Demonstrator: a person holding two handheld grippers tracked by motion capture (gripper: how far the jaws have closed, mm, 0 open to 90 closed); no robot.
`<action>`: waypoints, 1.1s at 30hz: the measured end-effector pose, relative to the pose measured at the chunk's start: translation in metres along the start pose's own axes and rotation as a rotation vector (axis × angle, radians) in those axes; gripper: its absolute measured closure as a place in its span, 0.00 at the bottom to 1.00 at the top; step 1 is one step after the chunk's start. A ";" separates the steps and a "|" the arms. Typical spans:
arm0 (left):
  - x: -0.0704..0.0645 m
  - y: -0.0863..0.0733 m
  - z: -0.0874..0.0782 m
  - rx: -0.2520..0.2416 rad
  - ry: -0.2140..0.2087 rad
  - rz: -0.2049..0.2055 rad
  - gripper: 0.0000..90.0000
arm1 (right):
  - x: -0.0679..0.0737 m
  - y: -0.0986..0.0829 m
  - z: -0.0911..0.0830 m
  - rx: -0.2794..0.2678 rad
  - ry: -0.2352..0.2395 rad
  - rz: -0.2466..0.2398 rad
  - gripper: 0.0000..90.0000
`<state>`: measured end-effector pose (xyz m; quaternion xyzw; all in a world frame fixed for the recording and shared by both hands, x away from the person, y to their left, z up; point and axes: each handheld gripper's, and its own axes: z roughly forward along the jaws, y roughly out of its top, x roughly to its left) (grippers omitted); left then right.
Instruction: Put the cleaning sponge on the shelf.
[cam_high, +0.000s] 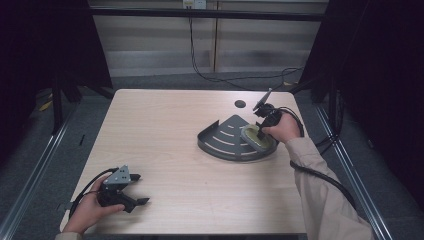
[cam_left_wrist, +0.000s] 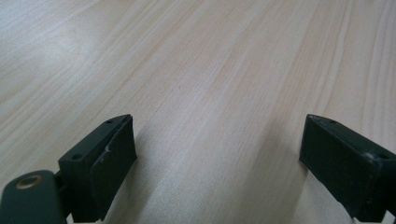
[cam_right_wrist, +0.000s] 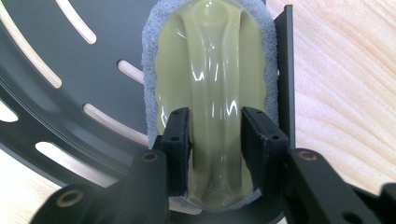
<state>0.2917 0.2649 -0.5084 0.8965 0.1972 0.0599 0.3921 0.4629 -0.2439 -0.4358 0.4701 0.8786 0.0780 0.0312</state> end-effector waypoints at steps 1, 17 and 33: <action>0.000 0.000 0.000 0.002 0.002 0.001 0.11 | 0.000 0.000 0.000 -0.003 0.002 0.003 0.67; 0.000 0.000 0.000 0.000 0.000 0.000 0.11 | 0.001 0.003 -0.008 -0.036 -0.012 0.028 0.38; 0.000 0.000 0.000 -0.001 0.002 -0.002 0.11 | 0.005 -0.006 -0.020 -0.078 0.006 0.029 0.21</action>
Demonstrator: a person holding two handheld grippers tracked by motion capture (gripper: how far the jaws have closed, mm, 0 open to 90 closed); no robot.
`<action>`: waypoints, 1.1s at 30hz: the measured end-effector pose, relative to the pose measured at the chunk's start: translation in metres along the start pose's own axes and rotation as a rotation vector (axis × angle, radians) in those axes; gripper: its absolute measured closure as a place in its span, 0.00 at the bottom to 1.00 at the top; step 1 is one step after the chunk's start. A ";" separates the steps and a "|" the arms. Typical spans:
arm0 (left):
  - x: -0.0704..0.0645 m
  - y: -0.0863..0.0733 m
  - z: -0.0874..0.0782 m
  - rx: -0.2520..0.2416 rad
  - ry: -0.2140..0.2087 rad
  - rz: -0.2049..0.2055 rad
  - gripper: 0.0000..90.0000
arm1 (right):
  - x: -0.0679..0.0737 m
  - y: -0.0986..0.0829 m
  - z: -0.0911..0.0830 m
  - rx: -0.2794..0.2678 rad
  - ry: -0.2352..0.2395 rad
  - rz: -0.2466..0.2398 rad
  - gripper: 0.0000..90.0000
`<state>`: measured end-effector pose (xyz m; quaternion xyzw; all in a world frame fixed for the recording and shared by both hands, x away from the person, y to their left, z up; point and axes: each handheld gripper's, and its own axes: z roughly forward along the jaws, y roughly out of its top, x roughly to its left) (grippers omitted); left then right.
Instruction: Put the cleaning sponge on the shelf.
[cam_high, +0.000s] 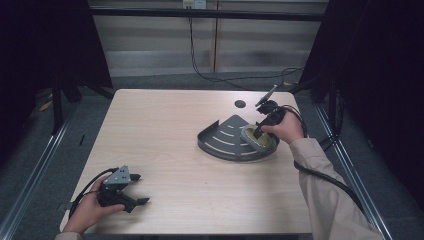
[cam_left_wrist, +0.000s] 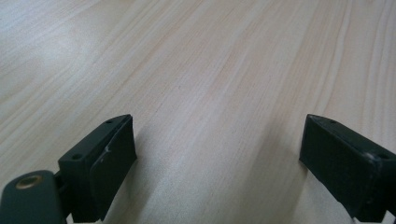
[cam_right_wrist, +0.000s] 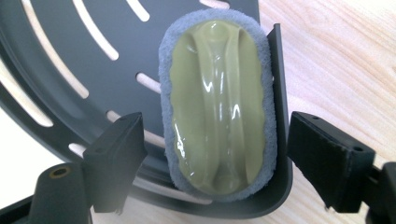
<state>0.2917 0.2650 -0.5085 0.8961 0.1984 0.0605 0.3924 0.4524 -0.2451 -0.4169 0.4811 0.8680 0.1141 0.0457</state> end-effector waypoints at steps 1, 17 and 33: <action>0.000 0.000 0.000 0.000 0.000 0.000 0.11 | 0.000 0.000 0.000 0.000 0.000 0.000 0.21; 0.000 0.000 0.000 0.001 0.000 -0.003 0.11 | 0.014 -0.023 -0.014 -0.024 0.040 -0.050 0.16; 0.000 0.000 0.000 0.001 0.002 0.001 0.11 | 0.026 -0.056 -0.030 -0.042 0.073 -0.126 0.16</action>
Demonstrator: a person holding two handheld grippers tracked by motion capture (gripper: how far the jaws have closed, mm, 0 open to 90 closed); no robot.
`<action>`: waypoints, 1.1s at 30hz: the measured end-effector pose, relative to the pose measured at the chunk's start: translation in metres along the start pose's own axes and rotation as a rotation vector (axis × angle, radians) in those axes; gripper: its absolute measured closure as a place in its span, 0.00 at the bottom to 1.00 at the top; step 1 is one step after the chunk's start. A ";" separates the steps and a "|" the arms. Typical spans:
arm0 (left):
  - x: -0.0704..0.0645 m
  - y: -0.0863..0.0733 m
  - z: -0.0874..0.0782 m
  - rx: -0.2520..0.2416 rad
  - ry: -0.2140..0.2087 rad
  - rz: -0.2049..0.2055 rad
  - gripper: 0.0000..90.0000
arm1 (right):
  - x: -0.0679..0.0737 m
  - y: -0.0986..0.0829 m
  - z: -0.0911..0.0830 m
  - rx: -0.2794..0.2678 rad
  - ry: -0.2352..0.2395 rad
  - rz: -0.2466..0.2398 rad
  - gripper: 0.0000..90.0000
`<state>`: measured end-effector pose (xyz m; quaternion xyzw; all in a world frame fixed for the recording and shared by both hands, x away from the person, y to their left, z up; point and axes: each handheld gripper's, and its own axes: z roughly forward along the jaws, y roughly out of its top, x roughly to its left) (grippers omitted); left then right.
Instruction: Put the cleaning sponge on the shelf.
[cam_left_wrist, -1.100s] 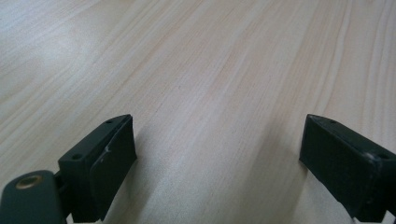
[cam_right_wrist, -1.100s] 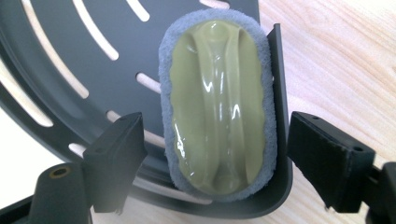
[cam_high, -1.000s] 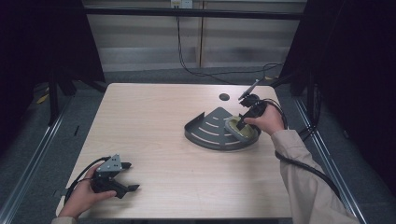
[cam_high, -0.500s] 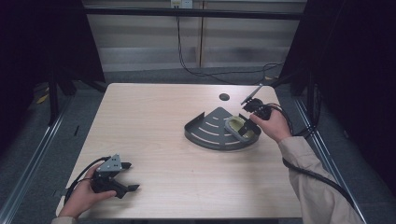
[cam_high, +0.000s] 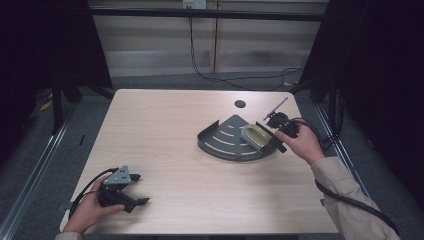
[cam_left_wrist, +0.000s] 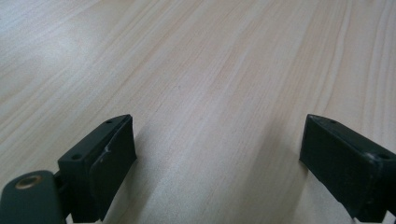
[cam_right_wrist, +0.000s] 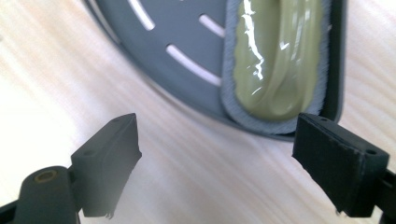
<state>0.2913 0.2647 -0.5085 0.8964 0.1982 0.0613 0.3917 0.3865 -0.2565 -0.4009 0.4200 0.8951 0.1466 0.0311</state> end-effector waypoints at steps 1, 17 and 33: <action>0.000 0.000 0.000 0.002 -0.003 0.001 0.11 | 0.000 0.000 0.000 0.000 0.000 0.000 0.16; 0.000 0.000 0.000 0.000 0.003 0.003 0.11 | 0.015 -0.037 0.004 0.003 0.047 -0.033 0.16; 0.000 0.000 0.000 -0.001 0.002 0.002 0.11 | 0.030 -0.067 0.020 0.030 0.058 -0.054 0.16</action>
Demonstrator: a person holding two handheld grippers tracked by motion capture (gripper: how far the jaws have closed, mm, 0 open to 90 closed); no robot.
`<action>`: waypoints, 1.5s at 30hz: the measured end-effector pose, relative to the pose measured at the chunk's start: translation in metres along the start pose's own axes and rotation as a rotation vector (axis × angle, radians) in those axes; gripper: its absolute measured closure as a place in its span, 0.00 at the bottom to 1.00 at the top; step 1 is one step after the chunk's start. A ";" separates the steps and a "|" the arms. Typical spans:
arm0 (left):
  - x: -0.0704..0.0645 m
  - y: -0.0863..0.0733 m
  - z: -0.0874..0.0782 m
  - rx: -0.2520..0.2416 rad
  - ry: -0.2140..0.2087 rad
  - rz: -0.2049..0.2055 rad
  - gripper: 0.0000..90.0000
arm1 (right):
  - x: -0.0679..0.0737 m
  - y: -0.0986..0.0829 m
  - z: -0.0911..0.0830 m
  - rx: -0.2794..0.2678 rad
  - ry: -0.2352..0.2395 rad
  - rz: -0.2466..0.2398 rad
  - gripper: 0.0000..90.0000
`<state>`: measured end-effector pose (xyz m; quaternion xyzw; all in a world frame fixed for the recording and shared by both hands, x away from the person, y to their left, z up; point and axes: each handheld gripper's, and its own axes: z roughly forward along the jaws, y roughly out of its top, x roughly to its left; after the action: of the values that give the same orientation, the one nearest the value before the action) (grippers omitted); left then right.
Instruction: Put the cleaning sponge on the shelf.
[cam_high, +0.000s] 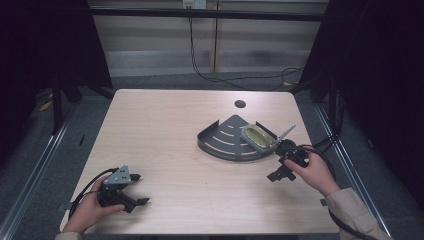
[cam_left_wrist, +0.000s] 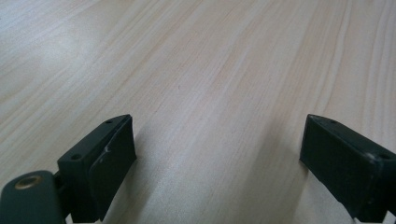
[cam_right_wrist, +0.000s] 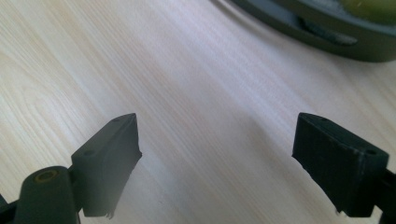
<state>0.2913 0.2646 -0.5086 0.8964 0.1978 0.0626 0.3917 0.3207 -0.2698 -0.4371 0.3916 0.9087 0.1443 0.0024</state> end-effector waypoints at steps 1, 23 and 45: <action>0.000 0.000 0.000 0.000 0.000 0.000 0.11 | 0.001 -0.002 0.002 0.004 -0.004 0.000 0.16; 0.000 0.000 0.000 0.001 0.001 0.002 0.11 | 0.011 -0.032 0.027 -0.057 0.001 -0.007 0.16; 0.000 0.000 0.000 0.003 0.004 0.004 0.11 | 0.016 -0.056 0.036 -0.170 -0.035 -0.019 0.14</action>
<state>0.2910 0.2645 -0.5085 0.8973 0.1970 0.0647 0.3897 0.2740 -0.2855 -0.4849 0.3837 0.8968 0.2139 0.0528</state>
